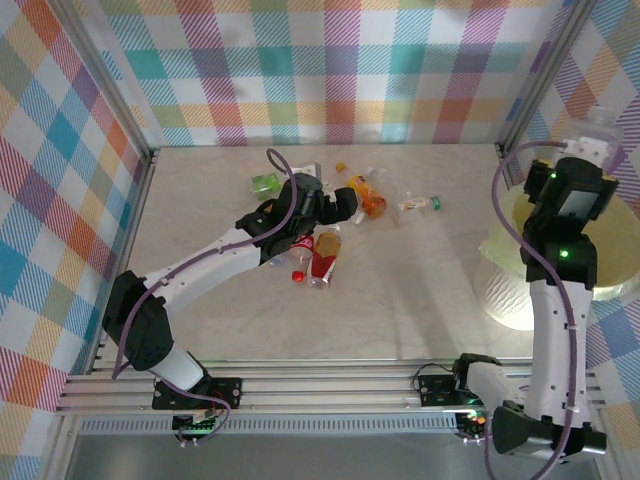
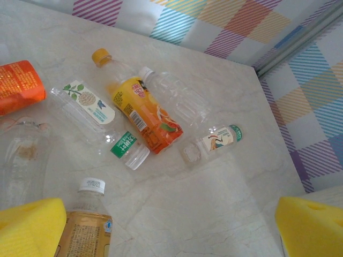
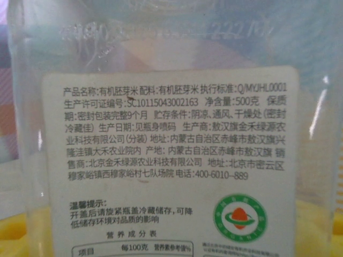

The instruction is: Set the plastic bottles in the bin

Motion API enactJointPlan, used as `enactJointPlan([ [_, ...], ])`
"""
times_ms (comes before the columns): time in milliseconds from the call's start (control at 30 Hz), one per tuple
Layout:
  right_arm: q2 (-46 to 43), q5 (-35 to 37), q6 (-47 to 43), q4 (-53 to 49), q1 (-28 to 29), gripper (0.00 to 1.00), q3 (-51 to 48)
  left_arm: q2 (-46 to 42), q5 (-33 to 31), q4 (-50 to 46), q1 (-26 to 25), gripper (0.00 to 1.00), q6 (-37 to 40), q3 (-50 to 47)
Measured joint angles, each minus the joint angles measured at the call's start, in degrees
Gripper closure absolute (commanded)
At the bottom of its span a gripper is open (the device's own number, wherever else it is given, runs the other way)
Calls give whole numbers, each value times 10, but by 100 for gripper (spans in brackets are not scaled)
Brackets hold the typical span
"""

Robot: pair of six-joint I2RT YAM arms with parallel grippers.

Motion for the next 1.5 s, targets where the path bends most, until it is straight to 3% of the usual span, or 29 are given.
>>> enactJointPlan([
  [133,7,12,40,-21,-56,30,-9,5,-2,-26,0,0,5,24],
  [467,38,14,115,-92,-125,22,-74,7,-1,-64,0,0,13,40],
  [800,59,14,132,-111,-155,13,-111,7,-2,-97,0,0,12,40],
  [1000,64,-5,139,-113,-155,0,-113,5,-15,-100,0,0,10,39],
  [1500,30,-57,147,-146,-155,0,-60,-4,-72,-98,0,0,8,19],
])
